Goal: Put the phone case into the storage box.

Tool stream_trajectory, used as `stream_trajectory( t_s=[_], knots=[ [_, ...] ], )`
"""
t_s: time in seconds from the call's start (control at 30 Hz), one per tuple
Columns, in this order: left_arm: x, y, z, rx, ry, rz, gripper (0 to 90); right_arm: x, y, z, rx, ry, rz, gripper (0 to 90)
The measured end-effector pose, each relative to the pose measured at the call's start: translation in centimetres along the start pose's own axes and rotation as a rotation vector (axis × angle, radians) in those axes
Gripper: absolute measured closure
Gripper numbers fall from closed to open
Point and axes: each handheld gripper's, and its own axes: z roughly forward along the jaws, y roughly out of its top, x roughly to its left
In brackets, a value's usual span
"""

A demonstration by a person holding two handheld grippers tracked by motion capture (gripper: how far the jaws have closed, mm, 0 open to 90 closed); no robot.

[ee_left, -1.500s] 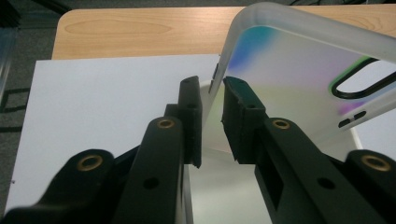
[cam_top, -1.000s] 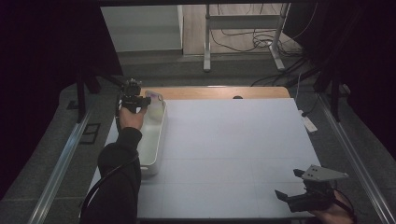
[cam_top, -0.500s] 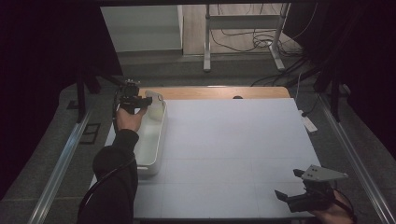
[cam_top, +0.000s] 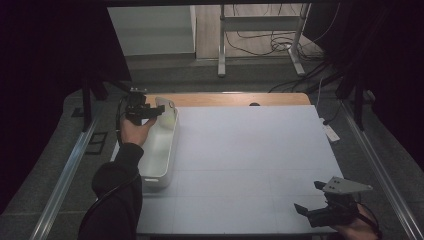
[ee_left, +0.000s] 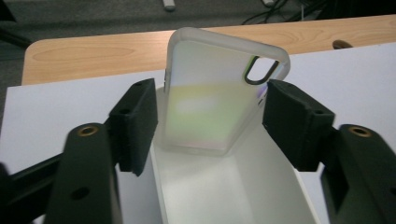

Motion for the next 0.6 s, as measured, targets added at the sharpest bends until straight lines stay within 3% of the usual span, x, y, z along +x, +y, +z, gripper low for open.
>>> stream_trajectory(
  t_s=[0.6],
  knots=[
    [-0.2,-0.7,-1.5,-0.018,-0.084,0.065,12.3,-0.1,0.0,0.0,0.002,-0.005,0.009,0.4]
  ],
)
